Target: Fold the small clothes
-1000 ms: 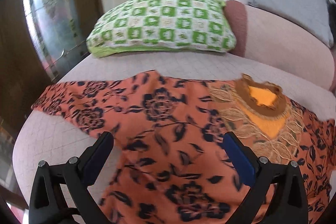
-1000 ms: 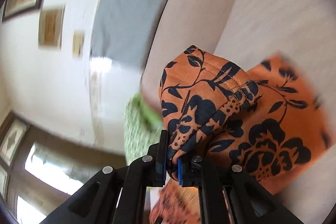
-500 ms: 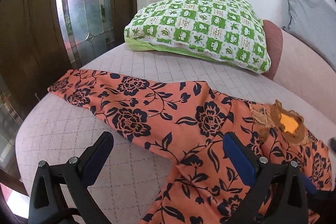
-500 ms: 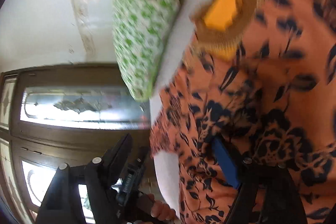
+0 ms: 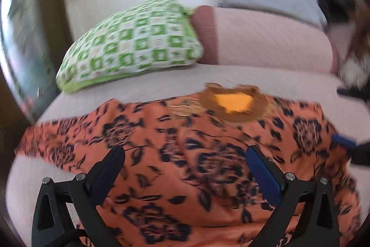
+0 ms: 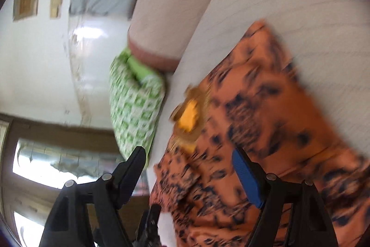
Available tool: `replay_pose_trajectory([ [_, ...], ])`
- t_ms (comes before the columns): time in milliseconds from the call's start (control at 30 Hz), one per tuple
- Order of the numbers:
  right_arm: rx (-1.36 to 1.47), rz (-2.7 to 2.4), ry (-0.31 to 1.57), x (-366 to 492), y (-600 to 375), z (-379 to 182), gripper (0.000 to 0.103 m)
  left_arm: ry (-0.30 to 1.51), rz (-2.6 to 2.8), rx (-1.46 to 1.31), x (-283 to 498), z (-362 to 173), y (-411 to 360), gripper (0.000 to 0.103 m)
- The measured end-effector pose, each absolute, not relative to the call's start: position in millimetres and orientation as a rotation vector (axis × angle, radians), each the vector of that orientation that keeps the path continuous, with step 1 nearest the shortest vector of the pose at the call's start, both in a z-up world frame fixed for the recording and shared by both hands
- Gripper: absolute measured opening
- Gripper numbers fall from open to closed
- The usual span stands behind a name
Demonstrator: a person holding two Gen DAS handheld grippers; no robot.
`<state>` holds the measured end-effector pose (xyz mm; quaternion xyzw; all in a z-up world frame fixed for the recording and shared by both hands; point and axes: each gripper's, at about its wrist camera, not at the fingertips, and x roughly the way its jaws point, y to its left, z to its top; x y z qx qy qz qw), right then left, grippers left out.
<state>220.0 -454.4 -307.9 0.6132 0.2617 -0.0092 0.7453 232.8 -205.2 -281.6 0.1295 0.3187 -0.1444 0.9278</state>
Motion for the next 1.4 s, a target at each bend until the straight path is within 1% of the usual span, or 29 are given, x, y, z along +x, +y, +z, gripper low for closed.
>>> replay_pose_trajectory([
  [33,1.345,-0.042,0.564,216,-462,-309,0.074,0.643,-0.285,0.309,231,-285,-215,0.103],
  [133,1.350,-0.067,0.560,210,-479,-317,0.067,0.647,-0.221,0.393,233,-299,-234,0.103],
  [200,1.338,-0.079,0.573,210,-486,-322,0.063,0.715,-0.151,0.408,247,-314,-233,0.103],
  [267,1.328,-0.091,0.614,213,-489,-331,0.063,0.769,-0.090,0.374,260,-322,-222,0.101],
  [300,1.330,-0.094,0.654,213,-491,-338,0.062,0.792,-0.073,0.343,266,-324,-214,0.095],
  [333,1.337,-0.098,0.704,218,-491,-347,0.059,0.811,-0.069,0.317,269,-325,-208,0.089],
  [400,1.348,-0.114,0.778,226,-489,-361,0.050,0.859,-0.089,0.248,278,-327,-195,0.058],
  [433,1.339,-0.119,0.785,227,-489,-361,0.050,0.873,-0.106,0.218,281,-328,-192,0.051],
  [467,1.326,-0.117,0.789,227,-490,-358,0.050,0.891,-0.130,0.177,284,-329,-187,0.041],
  [500,1.317,-0.116,0.800,228,-491,-357,0.050,0.907,-0.158,0.132,285,-329,-183,0.035],
  [567,1.312,-0.107,0.806,231,-491,-358,0.050,0.921,-0.184,0.078,286,-327,-178,0.030],
  [600,1.320,-0.102,0.800,232,-492,-359,0.050,0.916,-0.194,0.061,285,-324,-175,0.024],
  [667,1.328,-0.096,0.792,234,-490,-360,0.050,0.880,-0.212,0.040,282,-316,-169,0.018],
  [767,1.326,-0.092,0.764,226,-489,-356,0.050,0.829,-0.238,0.026,277,-303,-161,0.017],
  [867,1.318,-0.009,0.708,222,-484,-346,0.051,0.857,-0.242,-0.002,283,-301,-152,0.018],
  [933,1.270,-0.007,0.735,228,-477,-342,0.051,0.902,-0.235,-0.030,285,-304,-141,0.018],
  [967,1.244,-0.025,0.777,233,-473,-345,0.051,0.924,-0.216,-0.031,287,-306,-137,0.020],
  [1000,1.224,-0.043,0.843,239,-468,-353,0.051,0.948,-0.178,-0.021,289,-309,-130,0.020],
  [1033,1.231,-0.038,0.867,243,-465,-360,0.051,0.967,-0.143,-0.017,290,-311,-123,0.020],
  [1100,1.252,-0.046,0.850,242,-466,-359,0.051,1.014,-0.124,-0.068,297,-319,-105,0.026],
  [1167,1.243,-0.044,0.862,244,-466,-358,0.052,1.044,-0.135,-0.121,298,-324,-95,0.028],
  [1267,1.246,-0.050,0.859,248,-465,-360,0.053,1.030,-0.138,-0.136,294,-321,-92,0.031],
  [1300,1.240,-0.047,0.858,249,-464,-359,0.055,1.020,-0.139,-0.137,293,-319,-92,0.031],
  [1367,1.232,-0.043,0.844,252,-461,-354,0.056,1.005,-0.146,-0.123,291,-317,-94,0.031],
  [1400,1.234,-0.033,0.825,252,-459,-352,0.057,1.001,-0.149,-0.105,289,-316,-97,0.030],
])
